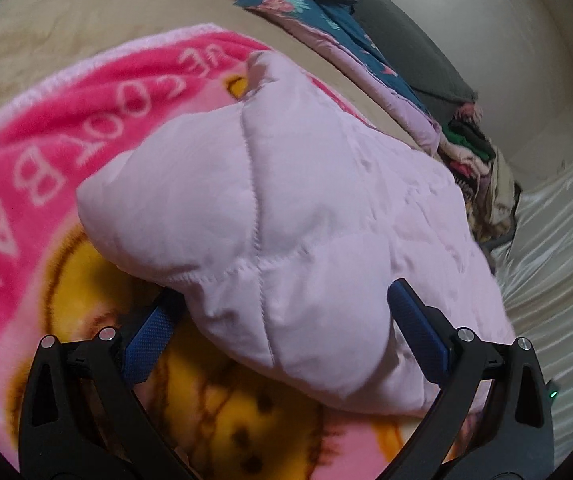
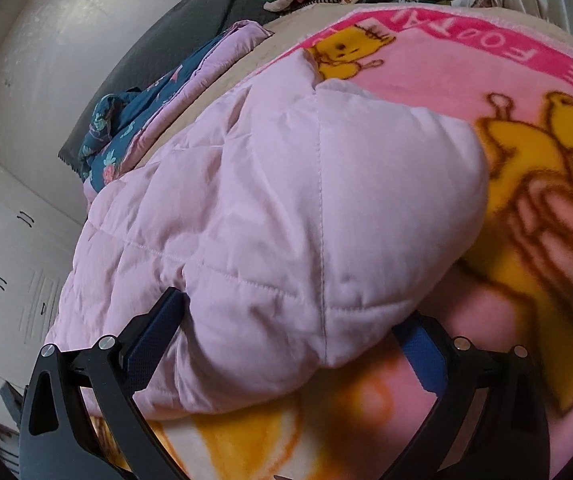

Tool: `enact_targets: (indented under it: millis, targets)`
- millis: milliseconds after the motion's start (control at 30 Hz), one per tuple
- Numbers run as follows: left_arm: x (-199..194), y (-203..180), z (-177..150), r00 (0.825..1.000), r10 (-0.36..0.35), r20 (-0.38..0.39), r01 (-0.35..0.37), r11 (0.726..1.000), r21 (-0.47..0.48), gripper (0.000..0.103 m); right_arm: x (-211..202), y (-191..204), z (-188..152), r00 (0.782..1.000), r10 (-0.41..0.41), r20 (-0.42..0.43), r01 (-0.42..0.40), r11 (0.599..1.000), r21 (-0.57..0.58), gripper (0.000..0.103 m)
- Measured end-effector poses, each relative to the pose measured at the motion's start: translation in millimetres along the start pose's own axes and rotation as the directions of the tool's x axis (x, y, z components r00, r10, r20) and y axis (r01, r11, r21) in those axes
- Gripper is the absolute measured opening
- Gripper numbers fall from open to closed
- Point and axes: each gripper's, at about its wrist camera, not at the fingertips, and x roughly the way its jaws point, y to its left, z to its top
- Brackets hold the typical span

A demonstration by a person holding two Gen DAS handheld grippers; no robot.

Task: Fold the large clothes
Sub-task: 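Push both tools under the edge of the pink quilted bundle and grasp it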

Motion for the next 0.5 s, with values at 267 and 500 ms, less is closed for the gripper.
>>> enact_targets:
  millis: [267,500]
  targets:
    - [27.2,18.2,4.8,0.995,-0.096,-0.012,0.092,0.981,-0.169,0.095,20.6,-4.7,11.3,0.999,0.031,0.006,-0.032,0.998,0.059,0.099]
    - [43.7,9.5,11.3,0.997,-0.077,0.016,0.078,0.979,-0.188,0.095,34.3,-0.3,19.8,0.998,0.061,0.034,-0.062,0.997,0.048,0.099]
